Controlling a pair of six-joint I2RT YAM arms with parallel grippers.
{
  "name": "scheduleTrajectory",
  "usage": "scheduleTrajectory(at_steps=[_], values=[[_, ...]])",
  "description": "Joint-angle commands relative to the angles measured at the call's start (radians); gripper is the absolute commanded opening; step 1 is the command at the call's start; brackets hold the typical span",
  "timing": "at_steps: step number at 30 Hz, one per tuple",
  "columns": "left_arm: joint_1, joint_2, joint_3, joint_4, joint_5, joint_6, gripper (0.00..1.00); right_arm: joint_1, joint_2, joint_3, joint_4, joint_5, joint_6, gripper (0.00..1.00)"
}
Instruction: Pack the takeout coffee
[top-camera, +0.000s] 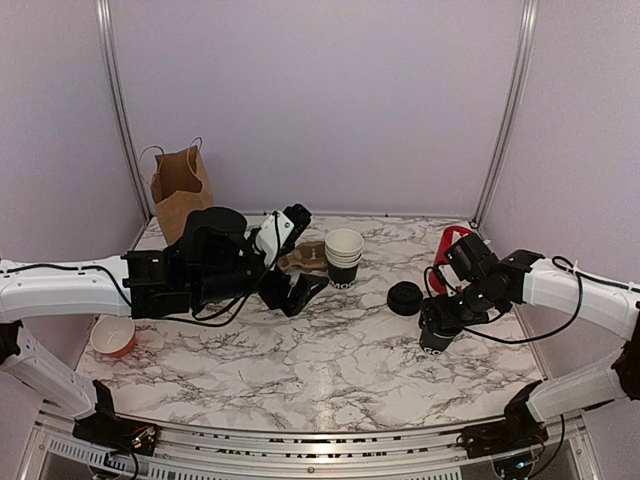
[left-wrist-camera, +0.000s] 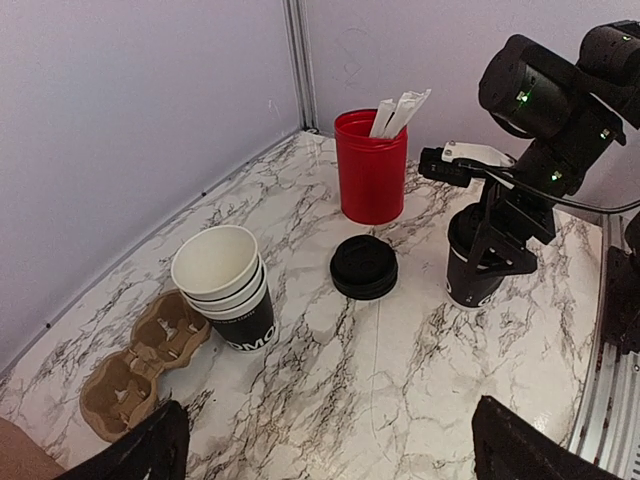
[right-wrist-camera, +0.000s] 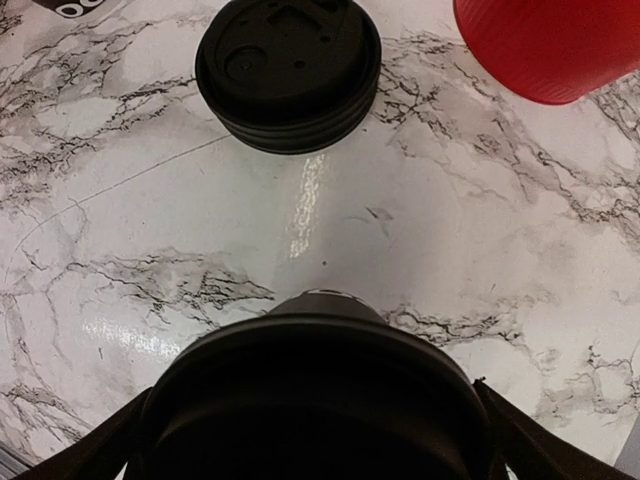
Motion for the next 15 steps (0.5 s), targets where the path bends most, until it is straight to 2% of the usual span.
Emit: scheduleTrajectory(at_steps=[1,15], values=[[0.011,-0.027,0.000,0.003,0.000,-0.012,0.99,-0.006,0.006,0.029,0.013,0.009,-0.002,1.00],[0.028,-0.036,-0.007,0.011,0.019,-0.032,0.99,-0.007,-0.014,0.151,-0.078,0.028,-0.026,1.00]])
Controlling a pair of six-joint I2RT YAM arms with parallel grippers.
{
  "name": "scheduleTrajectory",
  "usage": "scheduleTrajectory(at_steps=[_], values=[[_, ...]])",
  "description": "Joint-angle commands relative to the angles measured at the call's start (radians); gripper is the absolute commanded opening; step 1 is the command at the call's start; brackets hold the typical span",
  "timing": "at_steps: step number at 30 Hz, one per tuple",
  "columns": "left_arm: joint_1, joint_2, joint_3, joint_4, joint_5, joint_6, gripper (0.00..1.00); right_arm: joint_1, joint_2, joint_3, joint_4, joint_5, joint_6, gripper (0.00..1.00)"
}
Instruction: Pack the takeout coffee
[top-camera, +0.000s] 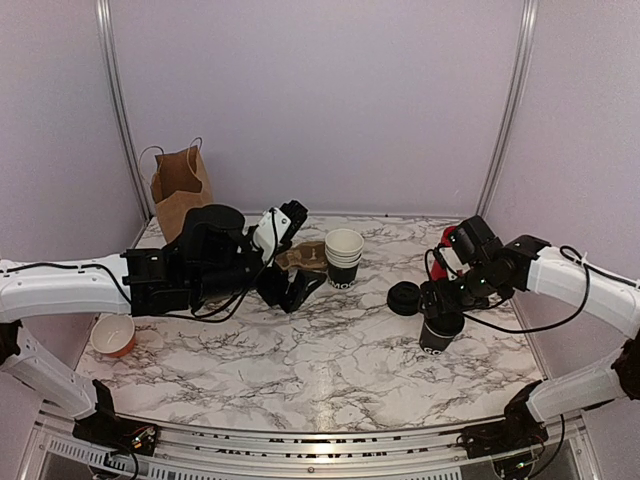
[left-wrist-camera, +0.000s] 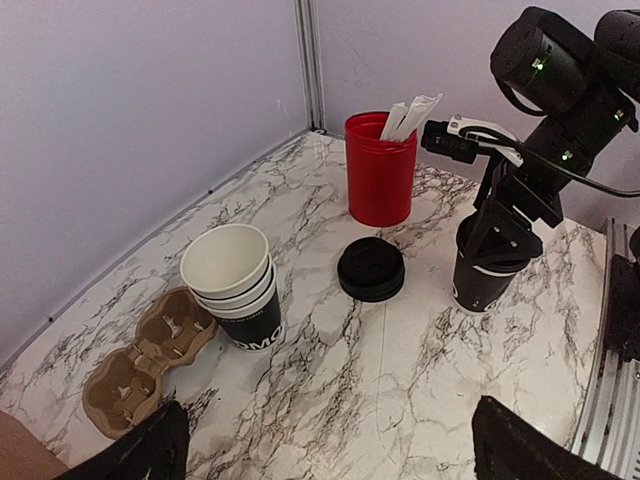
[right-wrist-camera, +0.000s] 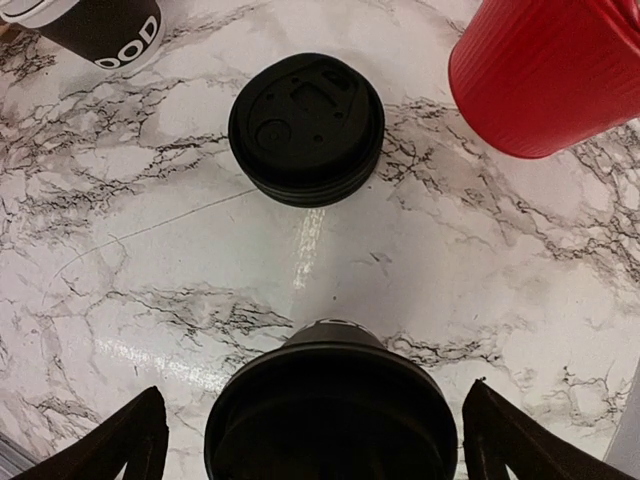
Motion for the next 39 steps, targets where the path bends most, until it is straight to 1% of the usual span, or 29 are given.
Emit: scheduleTrajectory(at_steps=[1,7,11,14,17,19,23,27,31,33,36,39], values=[[0.011,-0.033,-0.008,0.013,0.017,-0.020,0.99,-0.006,-0.019,0.064,-0.048,0.025,-0.016,1.00],[0.033,-0.061,-0.021,0.030,0.045,-0.057,0.99,-0.007,-0.031,0.127,-0.081,0.077,-0.028,1.00],[0.053,-0.082,-0.018,0.038,0.051,-0.103,0.99,-0.007,-0.038,0.188,-0.073,0.094,-0.047,1.00],[0.073,-0.097,0.006,0.025,0.031,-0.150,0.99,-0.007,-0.050,0.222,-0.005,0.081,-0.068,1.00],[0.092,-0.114,0.040,-0.011,-0.013,-0.198,0.99,-0.006,-0.058,0.236,0.112,0.065,-0.076,1.00],[0.106,-0.123,0.072,-0.053,-0.054,-0.236,0.99,-0.007,-0.055,0.237,0.180,0.060,-0.067,1.00],[0.135,-0.150,0.148,-0.161,-0.194,-0.330,0.99,-0.007,-0.012,0.260,0.286,0.018,-0.075,1.00],[0.185,-0.181,0.237,-0.313,-0.365,-0.434,0.99,-0.006,0.057,0.295,0.351,-0.051,-0.086,1.00],[0.246,-0.204,0.335,-0.478,-0.485,-0.528,0.99,-0.007,0.103,0.312,0.388,-0.089,-0.105,1.00],[0.273,-0.198,0.396,-0.564,-0.540,-0.549,0.99,-0.007,0.125,0.324,0.388,-0.109,-0.114,1.00],[0.321,-0.187,0.437,-0.669,-0.572,-0.568,0.99,-0.006,0.139,0.332,0.390,-0.143,-0.130,1.00],[0.379,-0.190,0.425,-0.717,-0.556,-0.588,0.99,-0.006,0.141,0.333,0.389,-0.151,-0.144,1.00]])
